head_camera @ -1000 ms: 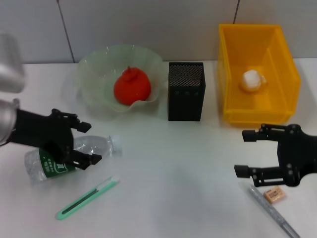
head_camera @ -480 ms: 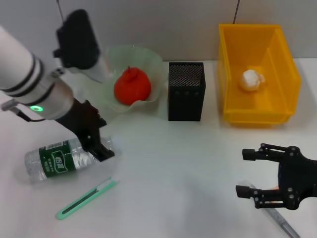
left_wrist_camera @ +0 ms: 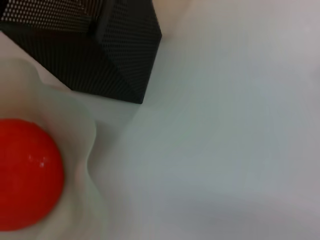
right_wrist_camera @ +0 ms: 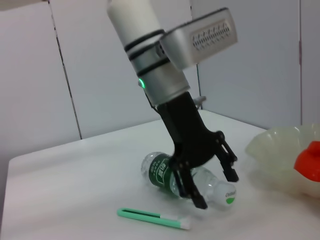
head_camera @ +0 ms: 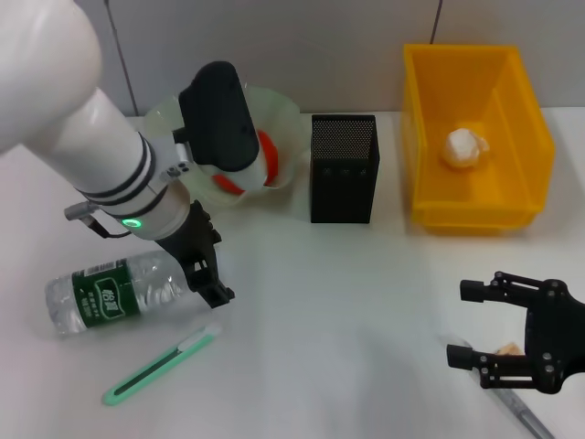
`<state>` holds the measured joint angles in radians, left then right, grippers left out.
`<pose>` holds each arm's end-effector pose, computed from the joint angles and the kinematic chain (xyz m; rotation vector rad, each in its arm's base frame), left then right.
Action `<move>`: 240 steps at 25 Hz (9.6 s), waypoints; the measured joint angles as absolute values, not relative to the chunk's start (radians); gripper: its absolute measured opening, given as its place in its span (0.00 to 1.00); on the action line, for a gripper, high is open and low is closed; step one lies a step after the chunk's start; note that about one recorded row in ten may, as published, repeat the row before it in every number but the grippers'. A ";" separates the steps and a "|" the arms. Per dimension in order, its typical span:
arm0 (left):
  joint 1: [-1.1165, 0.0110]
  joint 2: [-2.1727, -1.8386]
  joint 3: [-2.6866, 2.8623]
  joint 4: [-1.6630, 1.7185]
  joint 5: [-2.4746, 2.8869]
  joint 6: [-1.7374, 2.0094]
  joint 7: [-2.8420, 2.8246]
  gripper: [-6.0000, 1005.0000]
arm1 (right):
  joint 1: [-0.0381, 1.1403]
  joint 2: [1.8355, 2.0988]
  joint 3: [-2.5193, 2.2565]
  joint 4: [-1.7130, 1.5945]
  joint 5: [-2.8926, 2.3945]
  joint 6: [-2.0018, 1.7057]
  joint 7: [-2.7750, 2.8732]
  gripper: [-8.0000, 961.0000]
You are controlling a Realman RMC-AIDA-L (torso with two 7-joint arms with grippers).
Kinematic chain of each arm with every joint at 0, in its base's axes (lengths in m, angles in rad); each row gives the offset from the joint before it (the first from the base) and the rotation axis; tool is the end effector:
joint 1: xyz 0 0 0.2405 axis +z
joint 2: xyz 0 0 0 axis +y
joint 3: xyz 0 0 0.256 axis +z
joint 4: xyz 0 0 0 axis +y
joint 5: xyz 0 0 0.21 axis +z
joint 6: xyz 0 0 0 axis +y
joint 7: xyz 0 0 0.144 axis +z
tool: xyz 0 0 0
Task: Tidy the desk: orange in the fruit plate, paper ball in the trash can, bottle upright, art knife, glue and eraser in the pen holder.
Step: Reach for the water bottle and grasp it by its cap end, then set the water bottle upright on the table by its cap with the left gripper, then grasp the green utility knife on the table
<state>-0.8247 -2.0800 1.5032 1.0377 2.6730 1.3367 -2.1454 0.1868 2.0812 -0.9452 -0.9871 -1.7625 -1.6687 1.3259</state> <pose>-0.1610 0.3953 -0.0436 -2.7419 -0.1561 0.7587 0.2809 0.2594 0.0279 -2.7265 0.4238 0.7057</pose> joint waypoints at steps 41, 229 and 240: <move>-0.824 -2.080 1.586 0.948 2.740 1.200 -2.211 0.47 | 0.194 2.082 -0.923 -0.963 -1.724 -1.710 1.333 0.87; -0.426 -2.072 1.655 1.442 2.762 1.557 -2.496 0.51 | 0.318 2.075 -0.879 -0.803 -1.724 -1.561 1.258 0.87; -0.440 -2.072 1.679 1.438 2.773 1.569 -2.515 0.47 | 0.318 2.075 -0.879 -0.800 -1.724 -1.558 1.258 0.87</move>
